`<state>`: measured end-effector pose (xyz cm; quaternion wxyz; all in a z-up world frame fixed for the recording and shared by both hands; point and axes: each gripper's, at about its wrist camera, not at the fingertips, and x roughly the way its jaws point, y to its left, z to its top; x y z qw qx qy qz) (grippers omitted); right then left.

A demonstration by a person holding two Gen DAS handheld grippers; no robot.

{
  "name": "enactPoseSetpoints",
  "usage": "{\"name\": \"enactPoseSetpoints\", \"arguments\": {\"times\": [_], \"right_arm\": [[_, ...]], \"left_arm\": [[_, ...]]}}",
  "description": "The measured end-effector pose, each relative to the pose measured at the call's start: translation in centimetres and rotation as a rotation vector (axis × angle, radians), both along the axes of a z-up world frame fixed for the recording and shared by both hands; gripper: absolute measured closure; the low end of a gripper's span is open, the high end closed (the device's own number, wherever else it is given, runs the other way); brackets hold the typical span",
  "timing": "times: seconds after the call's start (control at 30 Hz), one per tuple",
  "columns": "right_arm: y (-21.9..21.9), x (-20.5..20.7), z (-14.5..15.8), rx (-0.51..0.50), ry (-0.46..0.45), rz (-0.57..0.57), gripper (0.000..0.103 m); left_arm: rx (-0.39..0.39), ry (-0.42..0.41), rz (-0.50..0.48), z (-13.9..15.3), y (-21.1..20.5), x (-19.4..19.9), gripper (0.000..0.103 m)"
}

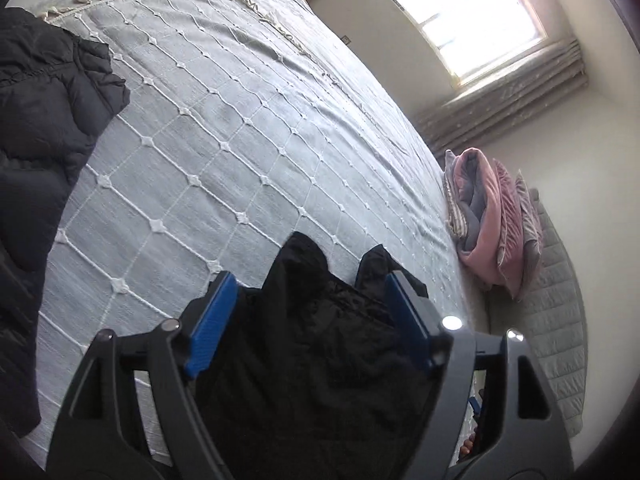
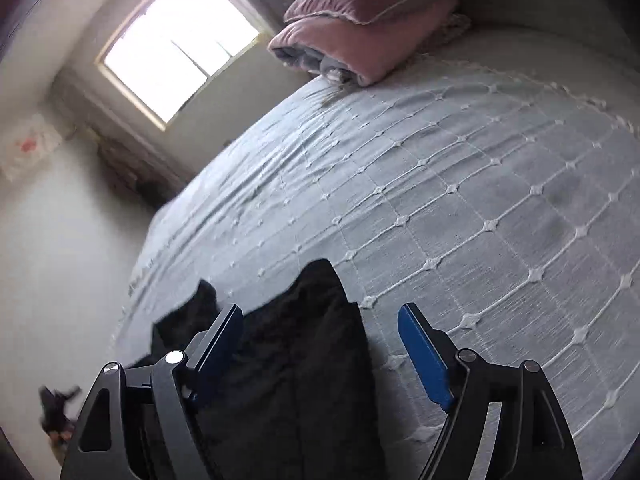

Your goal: Fold large clothes

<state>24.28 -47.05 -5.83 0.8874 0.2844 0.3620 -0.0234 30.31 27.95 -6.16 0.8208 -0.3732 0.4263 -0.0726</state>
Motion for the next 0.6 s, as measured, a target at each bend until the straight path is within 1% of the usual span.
{"name": "enactPoseSetpoints", "arguments": {"times": [0.03, 0.1, 0.13, 0.2, 0.23, 0.27, 0.3, 0.33, 0.37, 0.4, 0.43, 0.47, 0.5, 0.53, 0.57, 0.6], "right_arm": [[0.5, 0.4, -0.6, -0.048, 0.030, 0.026, 0.022], [1.7, 1.0, -1.8, -0.087, 0.068, 0.065, 0.022], [2.3, 1.6, -2.5, -0.103, 0.091, 0.091, 0.022], [3.4, 2.2, -3.2, -0.141, 0.129, 0.117, 0.023], [4.1, 2.6, -3.5, -0.167, 0.142, 0.131, 0.026], [4.9, 3.4, -4.0, -0.211, 0.158, 0.157, 0.033], [5.5, 3.8, -4.3, -0.242, 0.171, 0.176, 0.037], [6.1, 4.2, -4.5, -0.266, 0.183, 0.194, 0.048], [6.7, 4.6, -4.9, -0.294, 0.198, 0.211, 0.057], [7.2, 4.8, -5.2, -0.327, 0.207, 0.217, 0.062], [7.5, 4.7, -5.3, -0.354, 0.211, 0.212, 0.071], [7.6, 4.8, -5.5, -0.376, 0.212, 0.203, 0.078], [7.4, 4.6, -5.4, -0.377, 0.206, 0.195, 0.081], [7.3, 4.4, -5.3, -0.371, 0.197, 0.187, 0.089], [7.0, 4.0, -5.0, -0.358, 0.181, 0.176, 0.093], [6.7, 3.6, -4.7, -0.348, 0.164, 0.170, 0.094]], "left_arm": [[0.027, 0.026, -0.031, -0.5, -0.5, 0.3, 0.027], [0.109, 0.070, -0.101, -1.7, -2.0, 0.7, 0.027], [0.148, 0.086, -0.116, -2.5, -2.7, 0.8, 0.027], [0.175, 0.101, -0.151, -3.7, -3.7, 1.0, 0.027], [0.181, 0.101, -0.170, -4.3, -4.3, 1.3, 0.027], [0.198, 0.104, -0.193, -4.8, -4.9, 1.5, 0.027], [0.229, 0.113, -0.215, -5.3, -5.8, 1.9, 0.027], [0.258, 0.123, -0.228, -5.7, -6.4, 2.2, 0.027], [0.278, 0.129, -0.236, -6.0, -6.9, 2.6, 0.027], [0.305, 0.128, -0.247, -6.2, -7.5, 2.8, 0.034], [0.324, 0.122, -0.251, -6.3, -7.8, 2.9, 0.042], [0.353, 0.125, -0.252, -6.3, -8.2, 3.1, 0.064], [0.384, 0.133, -0.242, -6.4, -8.4, 3.1, 0.085], [0.406, 0.141, -0.230, -6.5, -8.5, 3.1, 0.090], [0.408, 0.136, -0.220, -6.4, -8.4, 2.9, 0.092], [0.411, 0.123, -0.212, -6.2, -8.3, 2.7, 0.095]]}}
